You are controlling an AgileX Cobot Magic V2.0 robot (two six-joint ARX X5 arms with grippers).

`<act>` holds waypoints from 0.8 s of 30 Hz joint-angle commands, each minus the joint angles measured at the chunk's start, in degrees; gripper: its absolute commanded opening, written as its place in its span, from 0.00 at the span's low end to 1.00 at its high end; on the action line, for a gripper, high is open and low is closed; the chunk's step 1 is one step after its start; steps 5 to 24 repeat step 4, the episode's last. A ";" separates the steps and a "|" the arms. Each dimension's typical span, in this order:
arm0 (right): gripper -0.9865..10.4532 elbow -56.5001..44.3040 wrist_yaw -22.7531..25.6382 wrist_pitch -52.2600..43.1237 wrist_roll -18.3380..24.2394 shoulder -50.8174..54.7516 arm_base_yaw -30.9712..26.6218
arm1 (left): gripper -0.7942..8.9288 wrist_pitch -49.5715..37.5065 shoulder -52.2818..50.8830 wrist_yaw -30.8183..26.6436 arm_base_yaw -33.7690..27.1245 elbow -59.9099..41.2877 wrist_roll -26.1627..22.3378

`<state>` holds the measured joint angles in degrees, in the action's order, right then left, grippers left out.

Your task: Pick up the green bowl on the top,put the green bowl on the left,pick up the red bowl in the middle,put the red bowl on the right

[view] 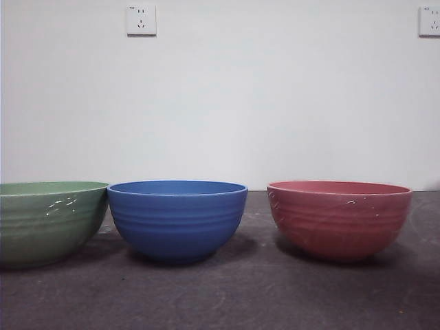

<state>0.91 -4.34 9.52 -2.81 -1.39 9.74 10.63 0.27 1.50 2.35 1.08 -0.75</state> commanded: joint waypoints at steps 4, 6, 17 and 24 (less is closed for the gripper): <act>0.09 -0.46 0.17 0.59 -0.52 -0.09 0.02 | 0.08 0.26 -0.15 0.07 -0.17 -0.76 0.59; 0.09 -0.46 0.17 0.59 -0.52 -0.09 0.02 | 0.08 0.26 -0.15 0.07 -0.17 -0.76 0.59; 0.09 -0.46 0.17 0.59 -0.52 -0.09 0.02 | 0.08 0.26 -0.15 0.07 -0.17 -0.76 0.59; 0.09 -0.46 0.17 0.59 -0.52 -0.09 0.02 | 0.08 0.26 -0.15 0.07 -0.17 -0.76 0.59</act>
